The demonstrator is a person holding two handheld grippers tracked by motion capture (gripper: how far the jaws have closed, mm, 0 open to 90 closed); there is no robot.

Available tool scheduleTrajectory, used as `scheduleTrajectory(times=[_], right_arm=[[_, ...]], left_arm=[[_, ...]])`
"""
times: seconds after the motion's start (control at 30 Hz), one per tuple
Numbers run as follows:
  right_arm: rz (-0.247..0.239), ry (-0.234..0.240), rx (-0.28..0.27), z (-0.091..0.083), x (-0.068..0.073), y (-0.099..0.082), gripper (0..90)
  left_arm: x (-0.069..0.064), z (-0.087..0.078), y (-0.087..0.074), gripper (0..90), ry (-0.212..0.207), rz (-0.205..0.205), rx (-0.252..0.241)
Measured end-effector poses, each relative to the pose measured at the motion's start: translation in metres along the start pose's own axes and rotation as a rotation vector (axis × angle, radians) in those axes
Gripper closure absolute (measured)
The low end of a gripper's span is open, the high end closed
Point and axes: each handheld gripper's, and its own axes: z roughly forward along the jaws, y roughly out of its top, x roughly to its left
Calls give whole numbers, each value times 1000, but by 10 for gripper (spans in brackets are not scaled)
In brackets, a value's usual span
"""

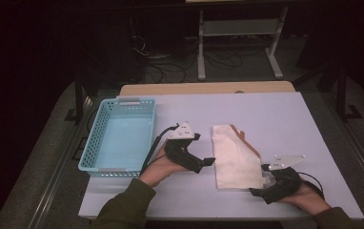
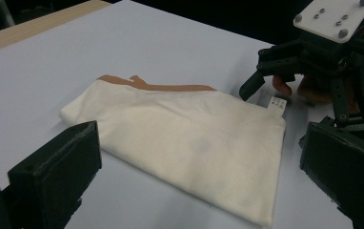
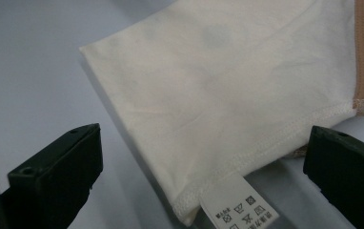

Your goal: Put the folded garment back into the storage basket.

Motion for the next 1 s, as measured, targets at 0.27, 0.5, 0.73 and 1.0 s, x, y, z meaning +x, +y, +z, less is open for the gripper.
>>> scheduleTrajectory(times=[0.27,0.5,0.73,1.0], right_arm=[[0,1,-2,-1,0,0,0],[1,1,-3,-1,0,0,0],[-1,4,-5,-1,0,0,0],[0,5,-5,-1,0,0,0]], left_arm=[[-7,21,2,0,-24,9,20],[-12,35,2,0,-39,8,32],[-19,49,-2,0,-54,11,57],[-21,57,-11,0,-51,17,79]])
